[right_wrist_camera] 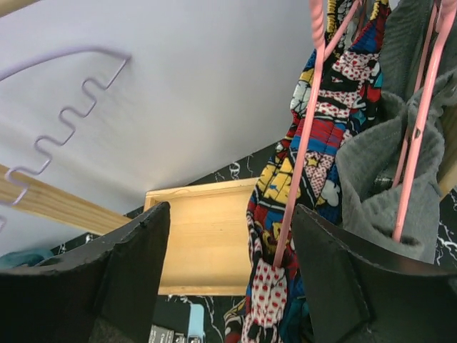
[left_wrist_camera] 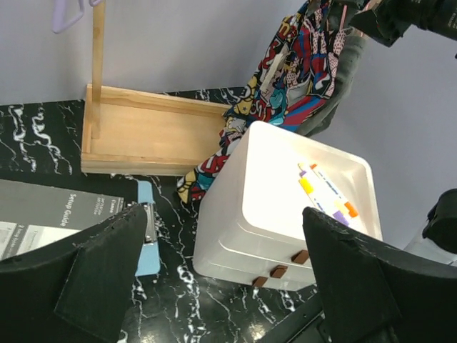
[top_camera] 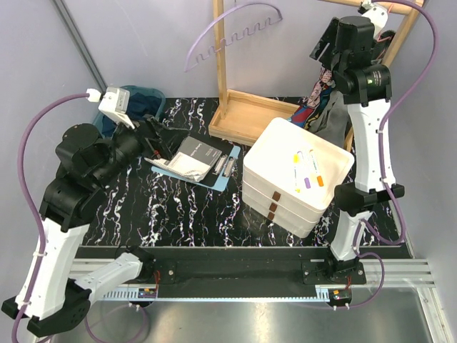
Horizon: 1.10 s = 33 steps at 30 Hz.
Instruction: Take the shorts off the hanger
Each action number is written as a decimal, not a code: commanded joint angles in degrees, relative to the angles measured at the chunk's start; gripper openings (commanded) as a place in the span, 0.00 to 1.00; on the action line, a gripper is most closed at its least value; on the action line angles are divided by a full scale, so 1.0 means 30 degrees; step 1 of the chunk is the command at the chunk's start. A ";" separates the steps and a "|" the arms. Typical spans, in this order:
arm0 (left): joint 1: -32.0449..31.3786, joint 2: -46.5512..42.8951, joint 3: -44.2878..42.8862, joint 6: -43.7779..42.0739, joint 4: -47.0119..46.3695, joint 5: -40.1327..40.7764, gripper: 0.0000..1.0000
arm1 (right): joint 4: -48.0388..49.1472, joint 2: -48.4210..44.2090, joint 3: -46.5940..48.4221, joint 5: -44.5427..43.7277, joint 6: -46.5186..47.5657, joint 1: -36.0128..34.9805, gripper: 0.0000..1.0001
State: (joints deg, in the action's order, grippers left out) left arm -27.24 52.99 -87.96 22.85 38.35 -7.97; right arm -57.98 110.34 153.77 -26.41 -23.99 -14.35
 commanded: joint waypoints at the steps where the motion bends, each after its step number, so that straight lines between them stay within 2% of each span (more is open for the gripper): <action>1: -0.0030 -0.0086 -0.0884 -0.1230 0.0401 -0.0479 0.93 | 0.1249 0.0601 0.0539 -0.1097 0.0466 0.0388 0.76; 9: -0.0030 -0.0027 -0.0942 -0.1406 0.0401 -0.0684 0.93 | 0.1599 0.0864 -0.0223 -0.0132 -0.0061 0.1413 0.75; 13: -0.0030 0.0090 -0.1323 -0.1699 0.0635 -0.0538 0.93 | 0.3001 0.1361 -0.0281 0.1097 0.0057 0.1531 0.64; 17: -0.0059 0.0119 -0.1265 -0.1641 0.0840 -0.0508 0.94 | 0.3476 0.1743 -0.0369 0.2416 -0.0820 0.1531 0.45; 22: -0.0030 0.0119 -0.1470 -0.1815 0.1162 -0.0333 0.94 | 0.3768 0.1890 -0.0633 0.3264 -0.2724 0.1560 0.33; 23: -0.0030 0.0148 -0.1673 -0.1874 0.1337 -0.0188 0.94 | 0.3885 0.1919 -0.0604 0.3471 -0.2988 0.1531 0.25; 27: -0.0059 0.0440 -0.2084 -0.2138 0.1543 -0.0099 0.94 | 0.4207 0.1920 -0.0166 0.4671 -0.4596 0.1531 0.05; 30: -0.0059 0.0674 -0.2289 -0.2110 0.1573 -0.0098 0.94 | 0.4354 0.1890 0.0479 0.5346 -0.5564 0.1502 0.00; 33: -0.0059 0.0851 -0.2407 -0.1992 0.1544 -0.0157 0.94 | 0.4588 0.1569 0.0919 0.5874 -0.6589 0.1414 0.00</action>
State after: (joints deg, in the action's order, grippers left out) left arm -27.22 54.63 -92.86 17.72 44.18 -8.45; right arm -49.80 116.71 152.35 -12.23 -37.91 -9.74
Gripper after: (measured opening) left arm 0.940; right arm 0.024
